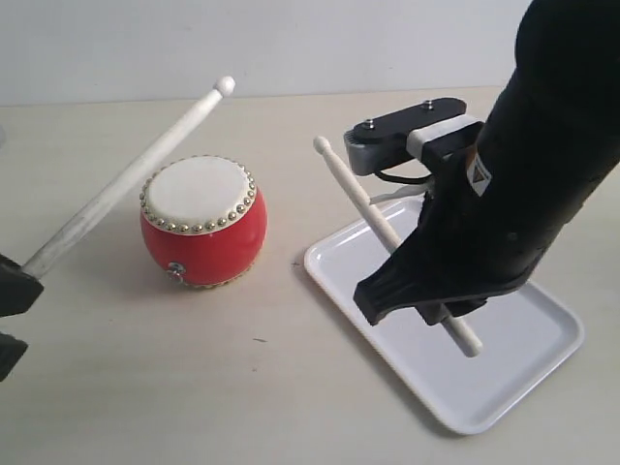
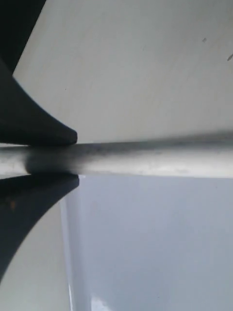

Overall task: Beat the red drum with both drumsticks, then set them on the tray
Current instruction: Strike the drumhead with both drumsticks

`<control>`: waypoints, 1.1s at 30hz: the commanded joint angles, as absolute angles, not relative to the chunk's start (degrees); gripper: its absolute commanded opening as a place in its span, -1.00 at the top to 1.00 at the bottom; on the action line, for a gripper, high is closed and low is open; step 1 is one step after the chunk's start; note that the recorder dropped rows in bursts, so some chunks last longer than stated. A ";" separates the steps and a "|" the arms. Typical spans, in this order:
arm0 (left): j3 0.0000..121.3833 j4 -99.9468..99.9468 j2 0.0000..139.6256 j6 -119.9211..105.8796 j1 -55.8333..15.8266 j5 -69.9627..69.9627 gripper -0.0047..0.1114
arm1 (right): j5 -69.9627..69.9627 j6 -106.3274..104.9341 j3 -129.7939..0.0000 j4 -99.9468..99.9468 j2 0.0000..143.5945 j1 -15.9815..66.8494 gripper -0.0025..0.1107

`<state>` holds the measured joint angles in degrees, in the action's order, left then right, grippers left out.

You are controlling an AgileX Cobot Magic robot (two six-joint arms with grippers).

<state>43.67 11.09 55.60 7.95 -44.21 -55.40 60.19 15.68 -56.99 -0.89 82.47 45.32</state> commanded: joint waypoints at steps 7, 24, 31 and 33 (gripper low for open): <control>36.41 -4.60 50.28 3.28 -27.82 -47.81 0.92 | 56.34 9.71 -58.54 -3.14 82.68 44.53 0.96; 36.72 -16.72 56.89 -14.34 -10.73 -53.11 0.92 | 67.09 -1.80 -74.08 16.94 97.30 38.62 0.96; 37.53 -18.28 59.05 -14.34 -10.73 -52.61 0.92 | 64.99 -1.03 -78.74 20.52 99.12 41.35 0.96; 37.53 -18.70 59.05 -14.46 -10.73 -52.61 0.92 | 66.10 0.00 -81.24 19.49 99.12 41.35 0.96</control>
<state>37.05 -17.46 58.90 -14.21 -10.91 -53.20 65.04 -0.90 -78.45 20.19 99.43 41.29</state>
